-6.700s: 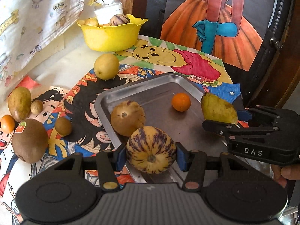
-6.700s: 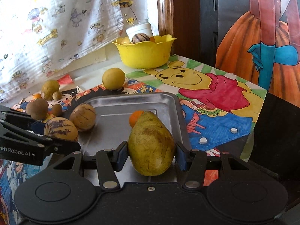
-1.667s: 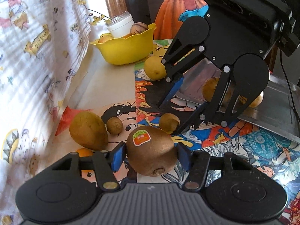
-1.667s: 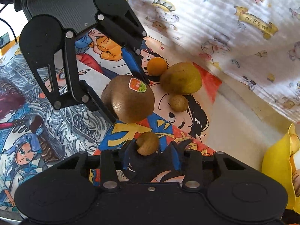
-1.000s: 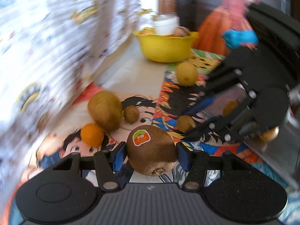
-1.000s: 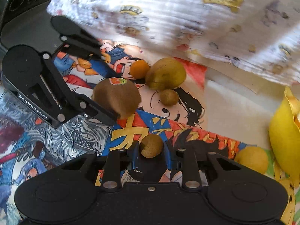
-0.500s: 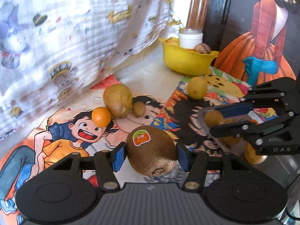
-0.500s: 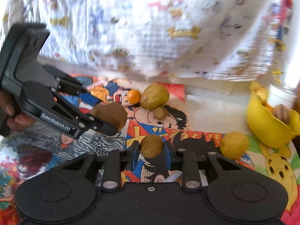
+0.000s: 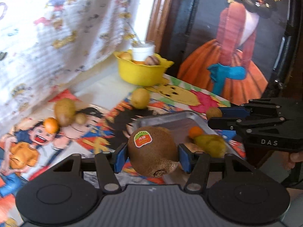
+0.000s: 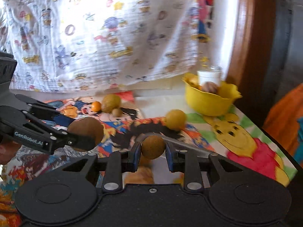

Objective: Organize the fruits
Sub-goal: 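Carry the kiwi with the left tool onto the tray while the right tool carries the small fruit there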

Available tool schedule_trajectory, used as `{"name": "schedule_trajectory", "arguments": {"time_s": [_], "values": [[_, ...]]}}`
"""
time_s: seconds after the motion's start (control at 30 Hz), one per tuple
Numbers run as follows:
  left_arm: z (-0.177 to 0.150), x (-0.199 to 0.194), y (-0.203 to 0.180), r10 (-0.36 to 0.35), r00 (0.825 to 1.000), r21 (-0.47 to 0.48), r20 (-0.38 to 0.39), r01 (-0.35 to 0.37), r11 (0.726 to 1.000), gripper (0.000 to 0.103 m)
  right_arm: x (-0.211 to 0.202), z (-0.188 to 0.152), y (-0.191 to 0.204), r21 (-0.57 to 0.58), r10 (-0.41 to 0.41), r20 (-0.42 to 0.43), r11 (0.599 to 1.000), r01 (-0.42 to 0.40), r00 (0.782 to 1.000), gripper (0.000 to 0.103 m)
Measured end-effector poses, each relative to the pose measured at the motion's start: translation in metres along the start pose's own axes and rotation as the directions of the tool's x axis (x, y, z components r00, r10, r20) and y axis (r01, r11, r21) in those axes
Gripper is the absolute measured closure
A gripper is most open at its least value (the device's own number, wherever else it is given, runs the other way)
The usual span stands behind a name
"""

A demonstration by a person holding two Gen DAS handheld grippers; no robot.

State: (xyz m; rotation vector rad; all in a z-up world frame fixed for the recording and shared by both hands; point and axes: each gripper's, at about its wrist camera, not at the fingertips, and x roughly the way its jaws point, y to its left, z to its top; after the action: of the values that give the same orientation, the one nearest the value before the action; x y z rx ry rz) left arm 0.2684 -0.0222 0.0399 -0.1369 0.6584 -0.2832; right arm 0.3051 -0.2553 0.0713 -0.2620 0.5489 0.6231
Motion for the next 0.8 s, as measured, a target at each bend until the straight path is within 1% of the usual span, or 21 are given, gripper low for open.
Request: {"name": "schedule_trajectory", "arguments": {"time_s": [0.2,0.3,0.43,0.57,0.8], "values": [[-0.013,0.010,-0.031,-0.049,0.997,0.034,-0.054,0.051,0.998,0.042,-0.021,-0.030,-0.013,0.063,-0.071,-0.018,0.995,0.072,0.997,0.073],[-0.020,0.018,-0.043,-0.063,0.994,0.039,-0.089,0.066,0.997,0.042,-0.025,-0.044,-0.015,0.080,-0.084,-0.031,0.993,0.086,0.996,0.073],[-0.028,0.029,-0.052,-0.064,0.990,0.051,-0.129,0.071,0.996,0.042,-0.022,-0.061,-0.015,0.090,-0.090,-0.060,0.991,0.095,0.994,0.073],[-0.032,0.037,-0.055,-0.049,0.985,0.057,-0.165,0.059,0.997,0.042,-0.017,-0.072,-0.013,0.106,-0.081,-0.084,0.990,0.090,0.993,0.073],[-0.036,0.042,-0.057,-0.045,0.981,0.071,-0.187,0.059,0.996,0.042,-0.012,-0.083,-0.009,0.124,-0.070,-0.115,0.989,0.084,0.991,0.073]]}}
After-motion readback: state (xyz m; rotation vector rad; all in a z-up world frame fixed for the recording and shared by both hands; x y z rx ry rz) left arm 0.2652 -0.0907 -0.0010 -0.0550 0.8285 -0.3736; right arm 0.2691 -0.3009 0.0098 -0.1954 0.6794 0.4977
